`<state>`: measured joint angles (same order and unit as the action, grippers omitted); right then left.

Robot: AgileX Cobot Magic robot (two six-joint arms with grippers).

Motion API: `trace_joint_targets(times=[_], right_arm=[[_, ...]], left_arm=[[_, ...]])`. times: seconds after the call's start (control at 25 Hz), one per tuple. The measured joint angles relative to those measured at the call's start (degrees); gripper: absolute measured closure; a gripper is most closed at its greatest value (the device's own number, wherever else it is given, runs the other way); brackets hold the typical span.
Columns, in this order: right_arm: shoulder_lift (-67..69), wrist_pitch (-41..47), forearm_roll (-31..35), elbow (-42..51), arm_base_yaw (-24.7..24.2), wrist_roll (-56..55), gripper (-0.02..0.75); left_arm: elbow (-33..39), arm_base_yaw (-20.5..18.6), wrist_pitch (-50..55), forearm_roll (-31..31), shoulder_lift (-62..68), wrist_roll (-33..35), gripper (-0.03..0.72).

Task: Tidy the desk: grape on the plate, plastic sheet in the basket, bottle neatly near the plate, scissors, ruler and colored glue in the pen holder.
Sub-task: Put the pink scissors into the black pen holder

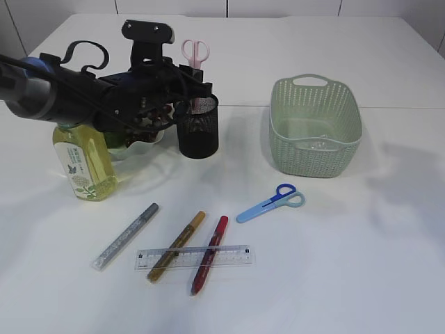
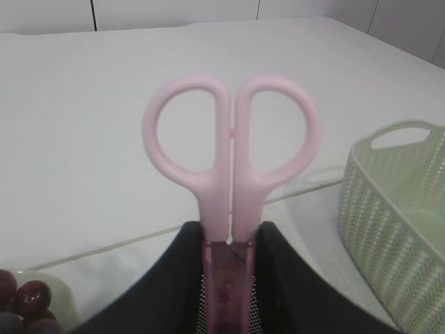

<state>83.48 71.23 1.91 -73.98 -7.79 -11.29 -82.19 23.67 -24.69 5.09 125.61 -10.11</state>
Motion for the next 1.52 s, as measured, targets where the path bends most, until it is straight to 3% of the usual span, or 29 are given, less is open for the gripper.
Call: trace_joint_targets(times=[1.08, 1.52], right_arm=[[0.00, 0.00, 0.00, 0.00, 0.00, 0.11, 0.230], [0.00, 0.00, -0.04, 0.00, 0.00, 0.11, 0.231]], left_arm=[[0.00, 0.00, 0.61, 0.00, 0.00, 0.00, 0.465], [0.00, 0.38, 13.49, 1.13, -6.65, 0.00, 0.459]])
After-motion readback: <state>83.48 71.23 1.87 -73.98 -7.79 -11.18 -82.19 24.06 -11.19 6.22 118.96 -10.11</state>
